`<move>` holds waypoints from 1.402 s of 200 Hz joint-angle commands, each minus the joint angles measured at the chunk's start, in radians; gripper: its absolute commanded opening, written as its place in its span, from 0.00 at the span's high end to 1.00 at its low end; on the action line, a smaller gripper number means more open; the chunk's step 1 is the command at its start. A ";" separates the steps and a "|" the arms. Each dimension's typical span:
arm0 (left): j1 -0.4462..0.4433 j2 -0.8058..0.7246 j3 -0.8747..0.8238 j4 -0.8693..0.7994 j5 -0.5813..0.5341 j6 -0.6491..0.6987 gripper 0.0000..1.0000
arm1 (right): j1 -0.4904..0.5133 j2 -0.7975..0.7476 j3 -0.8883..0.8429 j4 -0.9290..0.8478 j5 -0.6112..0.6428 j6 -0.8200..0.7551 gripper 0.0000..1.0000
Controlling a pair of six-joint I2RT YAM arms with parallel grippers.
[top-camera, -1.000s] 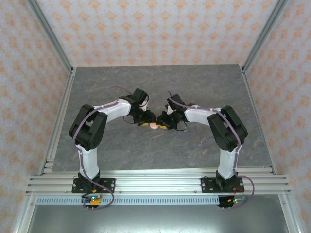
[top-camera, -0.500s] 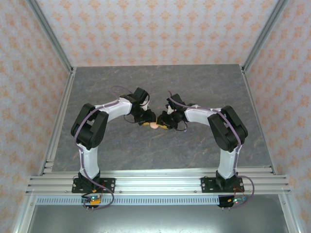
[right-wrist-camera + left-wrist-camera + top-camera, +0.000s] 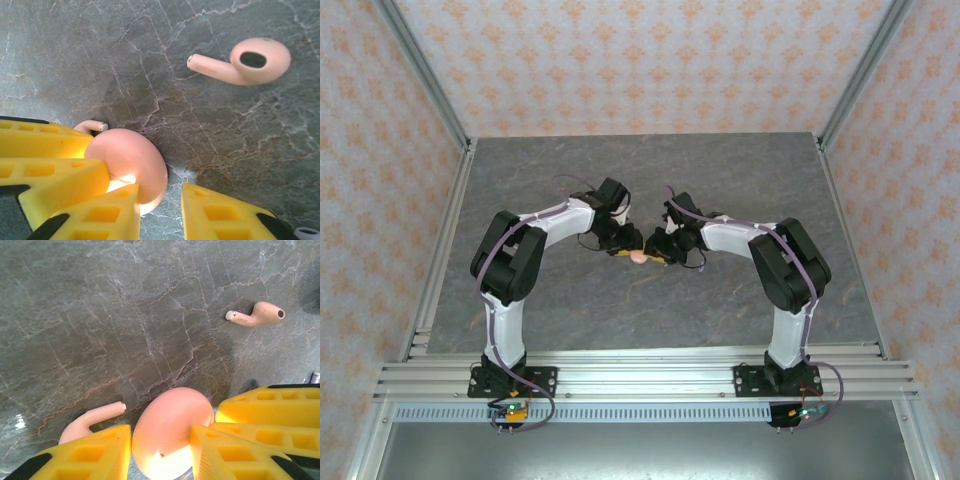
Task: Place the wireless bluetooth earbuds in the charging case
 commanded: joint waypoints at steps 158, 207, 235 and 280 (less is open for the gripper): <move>-0.038 -0.071 -0.131 0.140 0.069 -0.102 0.60 | 0.009 0.003 -0.036 -0.044 0.071 -0.009 0.81; -0.046 -0.075 -0.146 0.152 0.048 -0.111 0.61 | 0.009 -0.005 -0.030 -0.061 0.074 -0.028 0.81; -0.047 -0.071 -0.124 0.142 0.034 -0.105 0.61 | 0.009 -0.027 -0.026 -0.079 0.107 -0.035 0.81; -0.048 -0.055 -0.085 0.146 0.084 -0.101 0.63 | 0.009 -0.044 -0.012 -0.104 0.132 -0.050 0.80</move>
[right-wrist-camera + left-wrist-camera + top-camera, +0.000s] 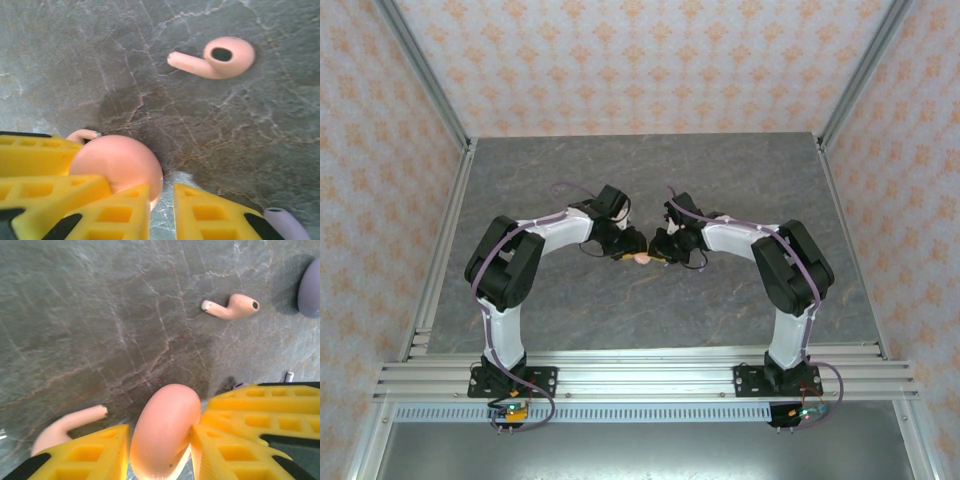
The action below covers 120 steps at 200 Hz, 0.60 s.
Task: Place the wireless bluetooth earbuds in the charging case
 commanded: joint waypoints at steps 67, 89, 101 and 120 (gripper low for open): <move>-0.020 0.001 0.021 -0.009 0.057 -0.005 0.71 | 0.007 -0.004 -0.018 -0.034 0.057 -0.002 0.81; -0.021 0.001 0.019 0.004 0.057 -0.015 0.77 | 0.004 -0.012 -0.020 -0.032 0.056 -0.002 0.81; -0.020 0.002 0.018 0.007 0.055 -0.018 0.79 | 0.002 -0.022 -0.026 -0.025 0.053 0.006 0.81; -0.021 -0.007 0.020 -0.003 0.034 -0.016 0.80 | -0.007 -0.053 -0.047 -0.002 0.053 0.017 0.81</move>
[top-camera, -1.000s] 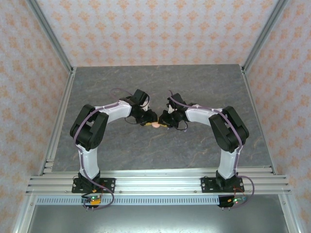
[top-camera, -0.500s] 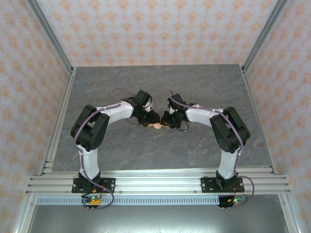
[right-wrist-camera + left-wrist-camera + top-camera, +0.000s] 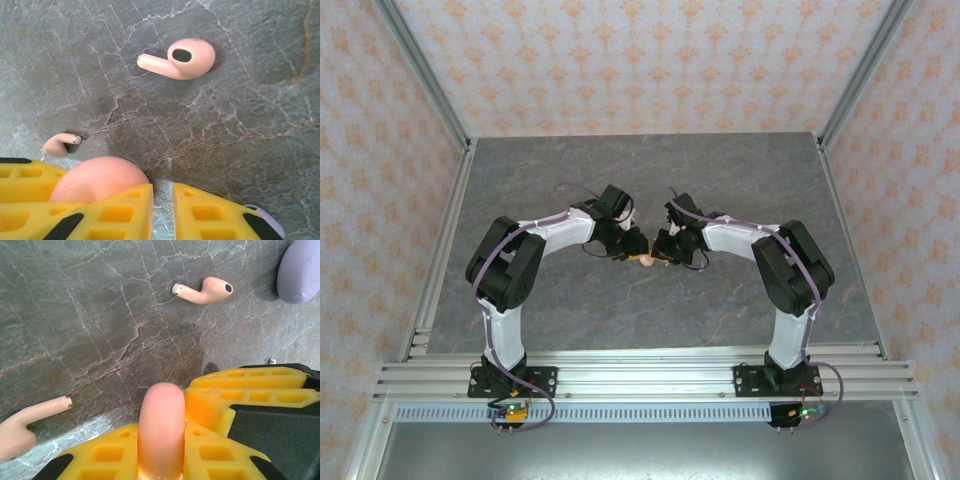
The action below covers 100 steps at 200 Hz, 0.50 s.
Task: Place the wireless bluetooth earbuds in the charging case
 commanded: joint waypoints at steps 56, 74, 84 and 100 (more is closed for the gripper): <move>0.005 -0.114 0.034 -0.020 -0.048 0.031 0.80 | -0.125 -0.225 -0.105 0.037 -0.059 -0.020 0.76; 0.019 -0.175 0.034 -0.007 -0.037 0.061 0.80 | -0.178 -0.295 -0.108 0.037 -0.124 -0.067 0.73; 0.030 -0.211 0.032 0.005 -0.024 0.080 0.80 | -0.206 -0.330 -0.106 0.038 -0.171 -0.107 0.71; 0.042 -0.271 0.024 0.035 0.020 0.133 0.80 | -0.240 -0.391 -0.097 0.035 -0.244 -0.178 0.68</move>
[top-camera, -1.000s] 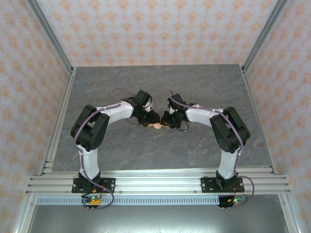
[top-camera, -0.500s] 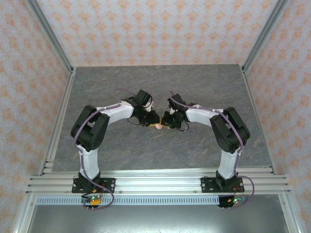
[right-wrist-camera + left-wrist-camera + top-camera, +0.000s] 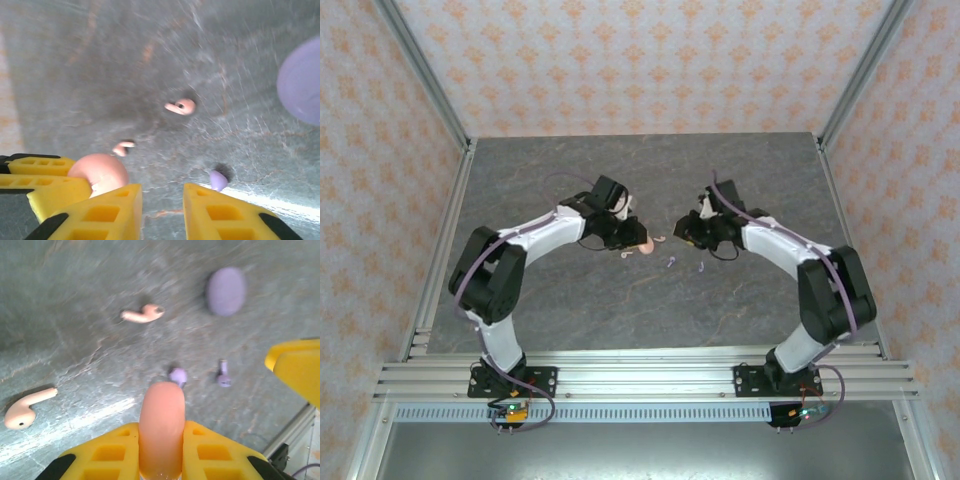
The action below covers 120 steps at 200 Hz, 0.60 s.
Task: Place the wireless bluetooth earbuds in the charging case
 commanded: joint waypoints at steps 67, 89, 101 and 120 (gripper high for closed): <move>0.055 -0.283 0.026 0.090 0.294 0.252 0.81 | -0.053 -0.241 0.139 -0.080 -0.400 -0.342 0.50; 0.055 -0.310 0.044 0.063 0.354 0.296 0.81 | -0.051 -0.243 0.173 -0.101 -0.475 -0.376 0.49; 0.053 -0.319 0.056 0.043 0.385 0.318 0.81 | -0.051 -0.242 0.188 -0.120 -0.500 -0.401 0.49; 0.054 -0.333 0.069 0.017 0.419 0.341 0.83 | -0.047 -0.236 0.214 -0.160 -0.530 -0.440 0.49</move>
